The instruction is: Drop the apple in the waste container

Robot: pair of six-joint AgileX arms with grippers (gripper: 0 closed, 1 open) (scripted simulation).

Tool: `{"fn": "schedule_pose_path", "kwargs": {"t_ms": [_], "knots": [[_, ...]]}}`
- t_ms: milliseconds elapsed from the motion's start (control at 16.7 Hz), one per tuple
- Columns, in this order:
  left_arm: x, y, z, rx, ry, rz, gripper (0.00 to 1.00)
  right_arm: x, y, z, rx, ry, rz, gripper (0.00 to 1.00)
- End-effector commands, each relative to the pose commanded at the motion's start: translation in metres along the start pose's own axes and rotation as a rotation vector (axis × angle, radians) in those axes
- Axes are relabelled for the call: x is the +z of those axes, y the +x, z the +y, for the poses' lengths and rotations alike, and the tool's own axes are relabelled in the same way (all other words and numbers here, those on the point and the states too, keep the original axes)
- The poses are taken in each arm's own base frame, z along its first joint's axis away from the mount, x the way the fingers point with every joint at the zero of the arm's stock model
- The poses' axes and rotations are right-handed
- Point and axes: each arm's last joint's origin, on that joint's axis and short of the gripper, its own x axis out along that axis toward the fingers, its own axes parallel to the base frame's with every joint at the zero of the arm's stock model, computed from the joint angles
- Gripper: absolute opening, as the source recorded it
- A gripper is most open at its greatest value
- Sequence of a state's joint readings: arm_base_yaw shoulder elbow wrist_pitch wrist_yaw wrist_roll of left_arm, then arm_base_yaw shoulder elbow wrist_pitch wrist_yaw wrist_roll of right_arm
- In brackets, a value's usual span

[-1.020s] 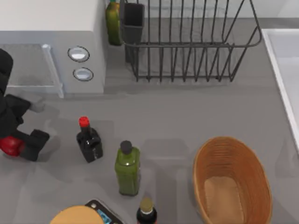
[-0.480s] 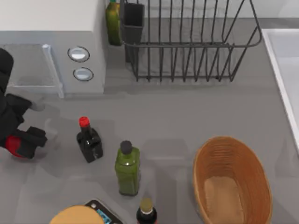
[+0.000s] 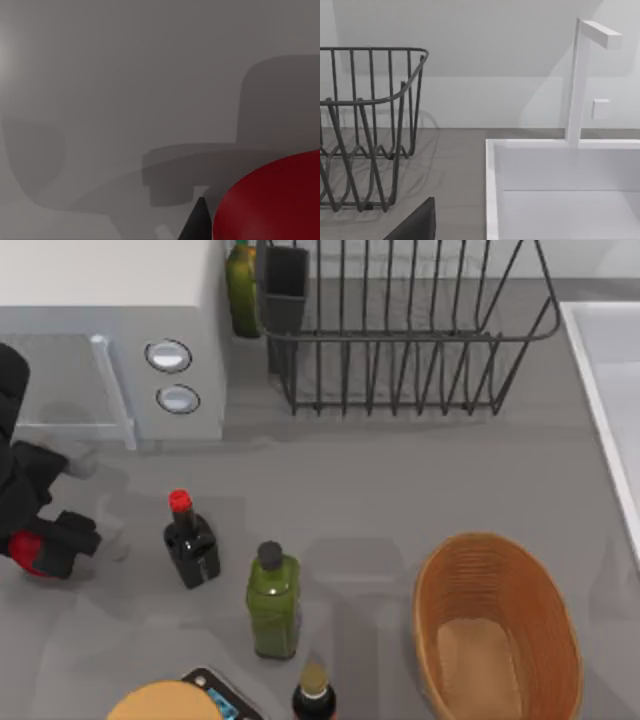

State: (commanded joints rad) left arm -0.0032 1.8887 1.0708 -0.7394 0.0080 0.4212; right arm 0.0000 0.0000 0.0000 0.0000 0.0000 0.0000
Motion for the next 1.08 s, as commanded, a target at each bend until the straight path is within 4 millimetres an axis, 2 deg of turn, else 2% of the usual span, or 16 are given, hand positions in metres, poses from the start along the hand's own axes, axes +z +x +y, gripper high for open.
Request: {"fn": "schedule_pose_path", "kwargs": {"t_ms": [120, 240, 600, 840, 960, 1080], "knots": [[-0.003, 0.0, -0.004, -0.017, 0.005, 0.029, 0.0, 0.0, 0.0, 0.0, 0.0, 0.0, 0.0, 1.0], [-0.008, -0.01, -0.012, -0.041, 0.027, 0.068, 0.0, 0.0, 0.0, 0.0, 0.0, 0.0, 0.0, 1.0], [-0.012, -0.092, -0.033, -0.018, 0.092, 0.032, 0.0, 0.0, 0.0, 0.0, 0.0, 0.0, 0.0, 1.0], [-0.004, -0.138, -0.023, 0.003, 0.071, -0.033, 0.0, 0.0, 0.0, 0.0, 0.0, 0.0, 0.0, 1.0], [-0.001, -0.149, -0.013, 0.006, 0.041, -0.035, 0.0, 0.0, 0.0, 0.0, 0.0, 0.0, 0.0, 1.0], [0.001, -0.152, -0.004, 0.004, 0.016, -0.02, 0.0, 0.0, 0.0, 0.0, 0.0, 0.0, 0.0, 1.0]]}}
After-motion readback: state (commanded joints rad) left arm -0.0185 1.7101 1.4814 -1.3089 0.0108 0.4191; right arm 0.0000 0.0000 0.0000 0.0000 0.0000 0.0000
